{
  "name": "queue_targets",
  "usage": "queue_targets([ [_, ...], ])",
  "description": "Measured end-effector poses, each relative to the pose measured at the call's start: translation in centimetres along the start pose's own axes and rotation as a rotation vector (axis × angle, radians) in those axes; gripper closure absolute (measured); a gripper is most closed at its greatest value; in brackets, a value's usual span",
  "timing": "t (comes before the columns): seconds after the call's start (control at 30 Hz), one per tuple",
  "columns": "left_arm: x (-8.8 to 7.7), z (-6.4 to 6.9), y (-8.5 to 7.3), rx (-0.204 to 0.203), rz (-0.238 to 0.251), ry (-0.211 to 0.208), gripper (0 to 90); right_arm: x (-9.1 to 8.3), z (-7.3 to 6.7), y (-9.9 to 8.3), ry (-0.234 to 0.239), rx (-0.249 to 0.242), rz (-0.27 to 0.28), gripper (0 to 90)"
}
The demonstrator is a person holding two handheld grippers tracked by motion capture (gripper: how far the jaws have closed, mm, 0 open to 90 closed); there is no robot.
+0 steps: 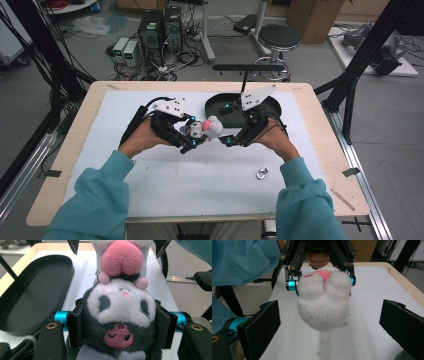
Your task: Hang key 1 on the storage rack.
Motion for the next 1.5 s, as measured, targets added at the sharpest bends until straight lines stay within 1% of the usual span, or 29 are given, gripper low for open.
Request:
queue_targets([
  [0.03,0.0,0.1,0.0,0.003,-0.005,-0.005,38.2,0.0,0.0,0.0,0.000,0.000,0.000,4.5],
  [0.13,0.0,0.3,0.1,0.012,-0.007,-0.011,38.1,0.5,-0.1,0.2,0.032,-0.004,-0.008,5.3],
  [0.17,-0.1,0.3,0.1,0.019,-0.011,-0.010,38.1,0.6,0.0,0.2,0.034,-0.008,-0.003,6.1],
  [0.23,-0.1,0.3,0.1,0.015,-0.007,-0.010,38.2,0.7,0.0,0.2,0.037,-0.011,-0.009,7.4],
  [0.27,-0.1,0.3,0.1,0.011,-0.005,-0.008,38.2,0.8,-0.1,0.2,0.053,-0.007,-0.011,12.2],
  [0.3,-0.1,0.2,0.0,0.009,-0.010,-0.009,38.2,0.8,0.0,0.2,0.056,-0.021,-0.012,14.7],
  [0.47,0.0,0.3,0.0,0.013,-0.015,-0.015,38.1,1.0,0.1,0.4,0.052,-0.017,-0.017,15.0],
  [0.53,0.1,0.3,-0.1,0.012,-0.021,-0.016,38.1,1.1,0.1,0.4,0.056,-0.013,-0.019,17.0],
  [0.57,0.1,0.2,-0.1,0.012,-0.024,-0.013,38.1,1.1,0.1,0.5,0.059,-0.019,-0.018,18.9],
  [0.6,0.2,0.2,-0.1,0.011,-0.021,-0.014,38.1,1.1,0.0,0.5,0.064,-0.011,-0.025,20.2],
  [0.7,0.2,0.1,-0.1,0.010,-0.021,-0.016,38.1,1.4,0.1,0.4,0.061,-0.013,-0.044,21.3],
  [0.73,0.2,0.1,-0.2,0.013,-0.027,-0.017,38.1,1.4,0.2,0.3,0.062,-0.008,-0.051,24.2],
  [0.8,0.3,0.0,-0.2,0.008,-0.030,-0.016,38.1,1.6,0.2,0.3,0.066,0.002,-0.051,26.1],
  [0.83,0.3,0.0,-0.2,0.007,-0.030,-0.016,38.1,1.6,0.2,0.4,0.068,-0.001,-0.050,28.8],
  [0.87,0.3,0.0,-0.2,0.007,-0.026,-0.019,38.0,1.7,0.2,0.4,0.067,-0.011,-0.051,32.0],
  [0.93,0.3,0.0,-0.2,0.008,-0.025,-0.021,38.1,1.7,0.2,0.4,0.066,-0.018,-0.059,33.0],
  [0.97,0.4,0.0,-0.2,0.011,-0.022,-0.023,38.0,1.9,0.0,0.4,0.069,-0.026,-0.081,38.9],
  [1.03,0.4,0.0,-0.2,0.006,-0.023,-0.027,38.0,1.9,-0.1,0.5,0.080,-0.051,-0.093,46.7],
  [1.13,0.4,0.0,-0.2,0.008,-0.023,-0.028,37.9,1.9,-0.1,0.6,0.074,-0.062,-0.103,50.6],
  [1.17,0.4,0.0,-0.2,0.008,-0.023,-0.028,37.8,1.9,-0.1,0.6,0.077,-0.056,-0.104,51.5],
  [1.27,0.3,-0.1,-0.3,0.008,-0.023,-0.024,36.5,1.9,-0.1,0.6,0.069,-0.061,-0.104,53.0],
  [1.33,0.3,-0.2,-0.3,0.006,-0.011,-0.031,35.1,1.9,0.0,0.6,0.063,-0.058,-0.099,53.2],
  [1.4,0.3,-0.3,-0.4,0.006,-0.009,-0.032,31.5,1.9,-0.1,0.7,0.061,-0.058,-0.096,53.1],
  [1.47,0.3,-0.1,-0.3,0.003,-0.003,-0.024,30.2,1.8,-0.1,0.7,0.060,-0.058,-0.096,53.1],
  [1.5,0.2,-0.1,-0.3,0.002,0.000,-0.024,27.8,1.8,-0.1,0.8,0.058,-0.058,-0.094,53.1],
])
Point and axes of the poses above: each handheld gripper's, and its own axes: x roughly forward along the jaws, y roughly out of its top, z roughly to its right, the point moved 2 cm from there along x, roughly forward along the jaws, and after that the axes turned 5 degrees about -x, right-handed, at the moved point
